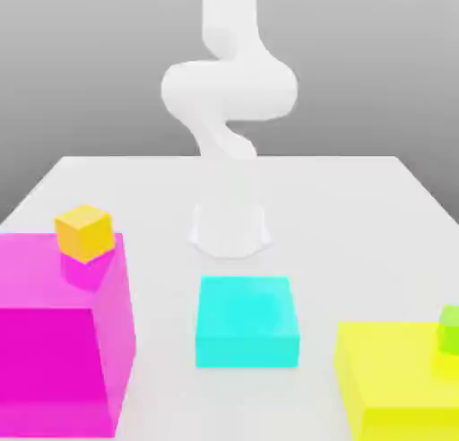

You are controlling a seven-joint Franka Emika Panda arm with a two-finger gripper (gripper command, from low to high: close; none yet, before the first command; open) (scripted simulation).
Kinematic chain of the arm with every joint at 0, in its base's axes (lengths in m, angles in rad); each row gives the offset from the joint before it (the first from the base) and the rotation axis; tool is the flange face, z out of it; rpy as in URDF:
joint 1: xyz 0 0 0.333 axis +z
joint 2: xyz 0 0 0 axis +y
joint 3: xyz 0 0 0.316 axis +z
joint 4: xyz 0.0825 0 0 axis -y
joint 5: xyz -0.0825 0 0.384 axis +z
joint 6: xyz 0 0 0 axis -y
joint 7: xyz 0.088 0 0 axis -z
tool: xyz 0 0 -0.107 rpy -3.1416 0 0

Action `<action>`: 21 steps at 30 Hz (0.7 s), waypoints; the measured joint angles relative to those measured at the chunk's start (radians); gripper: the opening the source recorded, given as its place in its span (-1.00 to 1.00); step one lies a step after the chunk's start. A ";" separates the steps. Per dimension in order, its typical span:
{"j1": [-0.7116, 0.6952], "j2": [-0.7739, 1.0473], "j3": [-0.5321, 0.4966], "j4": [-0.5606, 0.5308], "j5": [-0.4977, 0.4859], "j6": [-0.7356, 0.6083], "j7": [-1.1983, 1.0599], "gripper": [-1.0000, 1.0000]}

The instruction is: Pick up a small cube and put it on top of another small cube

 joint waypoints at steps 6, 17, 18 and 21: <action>-0.150 0.217 -0.080 -0.063 -0.014 0.094 0.167 0.00; -0.410 0.615 -0.259 -0.220 0.012 0.304 0.533 0.00; -0.448 0.653 -0.278 -0.235 0.024 0.323 0.559 0.00; -0.524 0.728 -0.302 -0.284 0.052 0.379 0.657 0.00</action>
